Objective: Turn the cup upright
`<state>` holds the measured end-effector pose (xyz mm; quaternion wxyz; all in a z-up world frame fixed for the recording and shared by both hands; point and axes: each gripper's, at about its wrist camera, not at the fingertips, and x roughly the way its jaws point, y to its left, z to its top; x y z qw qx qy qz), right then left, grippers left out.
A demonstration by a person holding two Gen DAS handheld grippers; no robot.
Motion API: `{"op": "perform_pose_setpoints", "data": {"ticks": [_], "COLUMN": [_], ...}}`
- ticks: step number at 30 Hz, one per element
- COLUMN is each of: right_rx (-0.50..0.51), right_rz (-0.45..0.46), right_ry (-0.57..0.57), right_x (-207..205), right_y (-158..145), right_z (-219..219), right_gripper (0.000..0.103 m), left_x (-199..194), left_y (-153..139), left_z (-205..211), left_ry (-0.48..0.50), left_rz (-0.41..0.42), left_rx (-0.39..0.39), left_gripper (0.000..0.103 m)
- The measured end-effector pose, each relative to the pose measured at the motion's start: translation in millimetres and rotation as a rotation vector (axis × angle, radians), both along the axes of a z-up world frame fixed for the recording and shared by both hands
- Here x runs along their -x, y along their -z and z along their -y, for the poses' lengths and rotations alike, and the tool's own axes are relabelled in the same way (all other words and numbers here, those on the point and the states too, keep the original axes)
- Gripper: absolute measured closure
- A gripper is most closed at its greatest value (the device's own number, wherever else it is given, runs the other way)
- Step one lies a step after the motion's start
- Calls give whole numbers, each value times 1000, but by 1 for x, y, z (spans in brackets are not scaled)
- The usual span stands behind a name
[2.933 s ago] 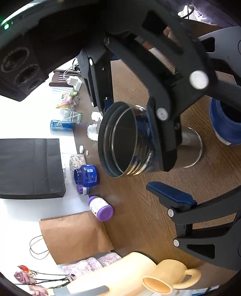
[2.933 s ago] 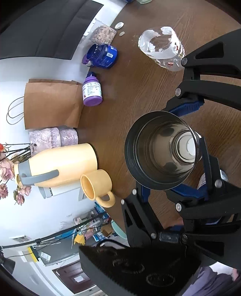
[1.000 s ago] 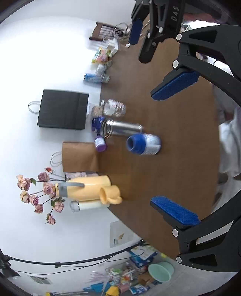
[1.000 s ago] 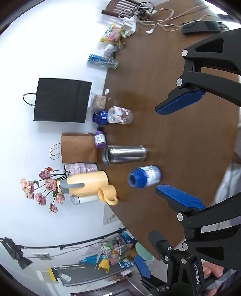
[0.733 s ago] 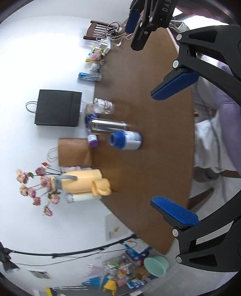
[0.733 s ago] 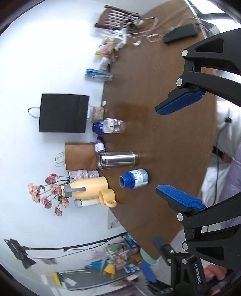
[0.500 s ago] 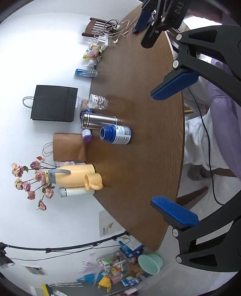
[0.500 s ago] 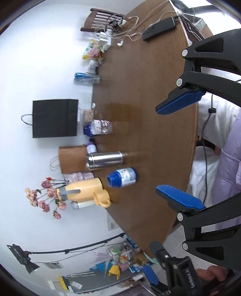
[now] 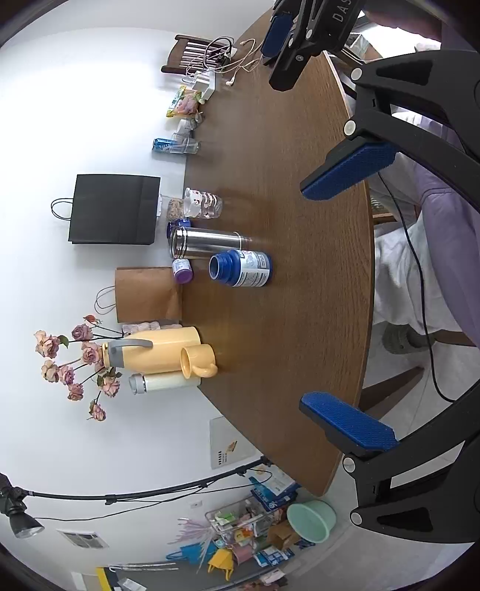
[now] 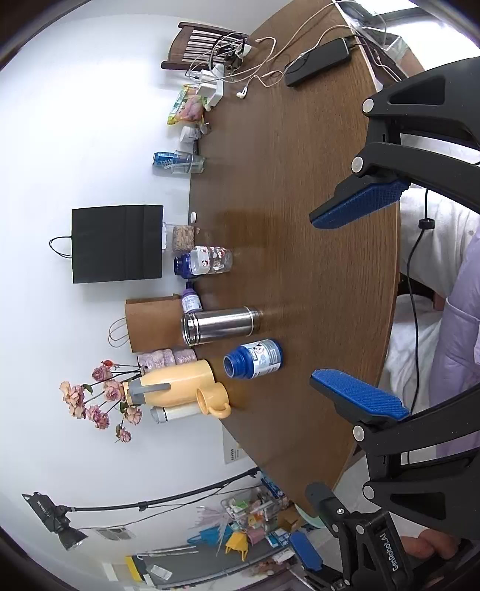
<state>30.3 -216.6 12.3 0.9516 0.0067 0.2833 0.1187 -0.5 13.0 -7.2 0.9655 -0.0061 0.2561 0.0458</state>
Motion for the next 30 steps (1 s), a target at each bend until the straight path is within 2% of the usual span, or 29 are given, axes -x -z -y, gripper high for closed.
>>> {"op": "perform_pose_setpoints", "data": {"ticks": [9, 30], "right_rx": [-4, -8], "right_rz": [0, 3], "right_ry": [2, -5], "right_x": [2, 4], "right_y": [0, 1], "right_z": [2, 0], "right_gripper": [21, 21], "left_x": [3, 2], "left_y": [-2, -1], "left_z": [2, 0], "left_ry": [-1, 4], "left_rz": [22, 14], "left_rx": [-20, -19], "left_gripper": [0, 0]}}
